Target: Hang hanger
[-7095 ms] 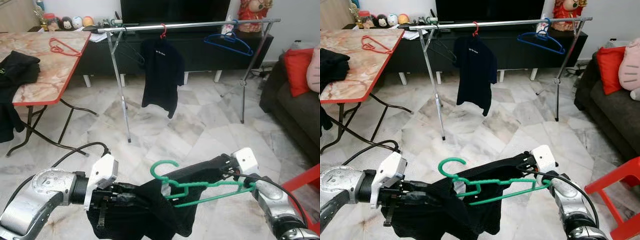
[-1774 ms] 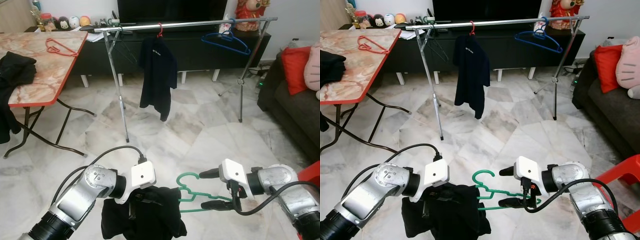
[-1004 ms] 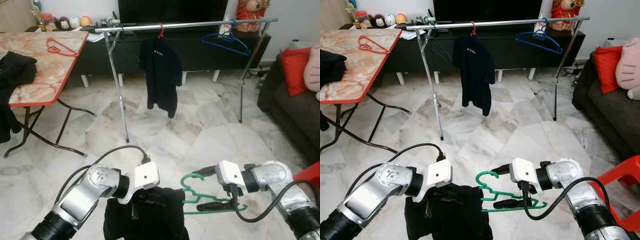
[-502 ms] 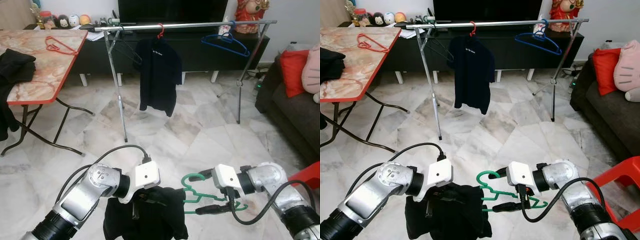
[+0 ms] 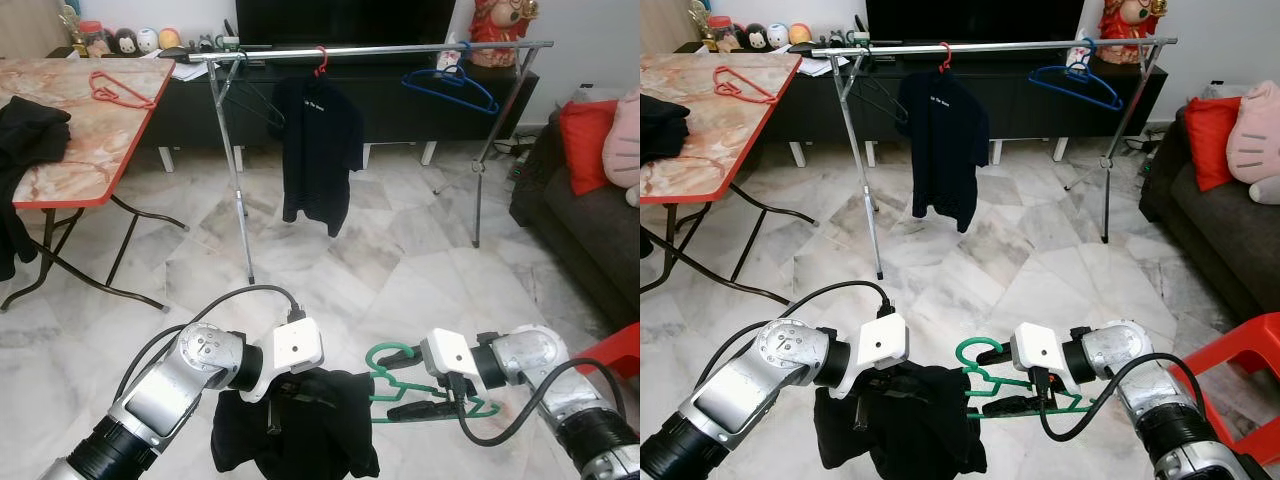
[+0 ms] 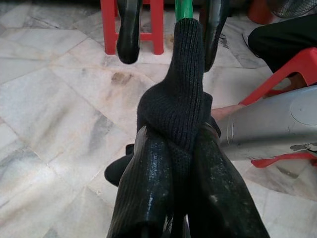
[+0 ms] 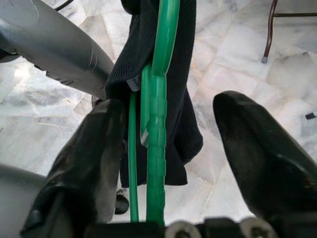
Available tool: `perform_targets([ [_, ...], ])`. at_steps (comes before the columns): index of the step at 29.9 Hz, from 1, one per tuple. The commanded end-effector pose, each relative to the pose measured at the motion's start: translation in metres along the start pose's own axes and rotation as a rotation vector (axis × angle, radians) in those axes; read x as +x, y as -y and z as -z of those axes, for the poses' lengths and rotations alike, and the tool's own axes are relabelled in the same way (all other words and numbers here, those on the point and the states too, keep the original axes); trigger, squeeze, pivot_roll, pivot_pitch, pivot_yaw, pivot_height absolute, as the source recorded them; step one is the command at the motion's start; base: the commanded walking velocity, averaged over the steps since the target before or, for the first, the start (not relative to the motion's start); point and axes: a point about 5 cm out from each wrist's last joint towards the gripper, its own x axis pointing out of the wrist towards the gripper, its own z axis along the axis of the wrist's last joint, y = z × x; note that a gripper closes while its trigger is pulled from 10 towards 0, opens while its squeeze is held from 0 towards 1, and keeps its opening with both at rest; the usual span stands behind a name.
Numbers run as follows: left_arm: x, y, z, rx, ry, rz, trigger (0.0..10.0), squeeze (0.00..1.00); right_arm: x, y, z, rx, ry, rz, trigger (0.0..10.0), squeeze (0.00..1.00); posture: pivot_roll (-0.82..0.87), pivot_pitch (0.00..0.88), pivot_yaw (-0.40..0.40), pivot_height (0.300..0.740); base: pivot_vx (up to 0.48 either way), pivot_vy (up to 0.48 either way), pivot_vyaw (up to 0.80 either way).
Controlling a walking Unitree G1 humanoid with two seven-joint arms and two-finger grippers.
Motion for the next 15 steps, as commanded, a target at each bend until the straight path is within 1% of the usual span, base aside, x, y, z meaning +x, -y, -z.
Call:
perform_targets([
  [1, -0.002, -0.0015, -0.0106, 0.056, 0.005, 0.006, 10.0, 0.0, -0.0008, 0.0029, -0.0027, -0.022, -0.011, -0.001, 0.0, 0.0, -0.02, 0.0, -0.068, 0.74, 0.0, 0.0, 0.0],
  [15, -0.0018, -0.0028, -0.0121, 0.055, 0.007, 0.004, 10.0, 0.0, 0.0032, 0.003, -0.0015, -0.019, -0.012, 0.0, 0.0, 0.0, -0.02, 0.0, -0.067, 0.74, 0.0, 0.0, 0.0],
])
